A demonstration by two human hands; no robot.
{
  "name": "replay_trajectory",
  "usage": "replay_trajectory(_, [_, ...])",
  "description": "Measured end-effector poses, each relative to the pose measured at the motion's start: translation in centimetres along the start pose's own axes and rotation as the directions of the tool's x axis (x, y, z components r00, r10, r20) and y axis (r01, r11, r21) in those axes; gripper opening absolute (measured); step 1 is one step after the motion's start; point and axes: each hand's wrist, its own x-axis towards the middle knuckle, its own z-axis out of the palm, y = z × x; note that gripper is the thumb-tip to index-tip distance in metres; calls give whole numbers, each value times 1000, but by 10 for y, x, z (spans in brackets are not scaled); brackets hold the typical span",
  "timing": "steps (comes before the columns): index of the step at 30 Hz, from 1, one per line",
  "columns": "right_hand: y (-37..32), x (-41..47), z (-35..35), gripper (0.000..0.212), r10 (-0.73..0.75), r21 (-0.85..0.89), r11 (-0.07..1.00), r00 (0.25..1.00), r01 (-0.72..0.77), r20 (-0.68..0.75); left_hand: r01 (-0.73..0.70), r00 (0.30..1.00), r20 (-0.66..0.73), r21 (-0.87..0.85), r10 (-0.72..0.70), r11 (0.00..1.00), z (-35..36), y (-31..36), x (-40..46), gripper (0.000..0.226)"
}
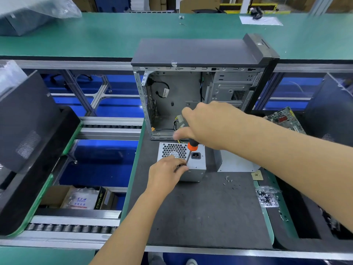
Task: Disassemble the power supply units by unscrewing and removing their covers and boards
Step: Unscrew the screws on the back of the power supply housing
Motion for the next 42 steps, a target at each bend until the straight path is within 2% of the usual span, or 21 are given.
replay_trajectory(2, [2,0,0,42,-25,-35,999,1000,25,-14,9,1000,-1,-15,-9,1000,0,0,0,14])
replay_trajectory(5, [4,-1,2,19,-95,32,995,995,95,3,13,1000,-17,-43,-14,999,-1,0,0,10])
replay_trajectory(7, [5,-2,0,12,-130,78,989,991,129,19,23,1000,8,-30,-23,999,-2,0,1,10])
replay_trajectory(11, [4,-3,-4,25,-201,148,971,976,187,86,44,997,66,3,-44,999,-5,0,4,11])
replay_trajectory(18, [8,-7,-10,32,-251,195,957,953,217,172,52,993,106,37,-56,998,-11,3,5,11])
replay_trajectory(32, [24,-13,-11,23,-217,227,956,968,185,124,19,991,127,99,-32,995,-13,5,8,18])
replay_trajectory(36, [30,-12,-12,21,-204,252,952,974,175,95,94,989,119,-12,-92,995,-13,4,9,19])
replay_trajectory(42, [44,-8,-15,20,-154,379,913,988,153,-28,212,977,80,-401,-196,891,-27,-3,13,19])
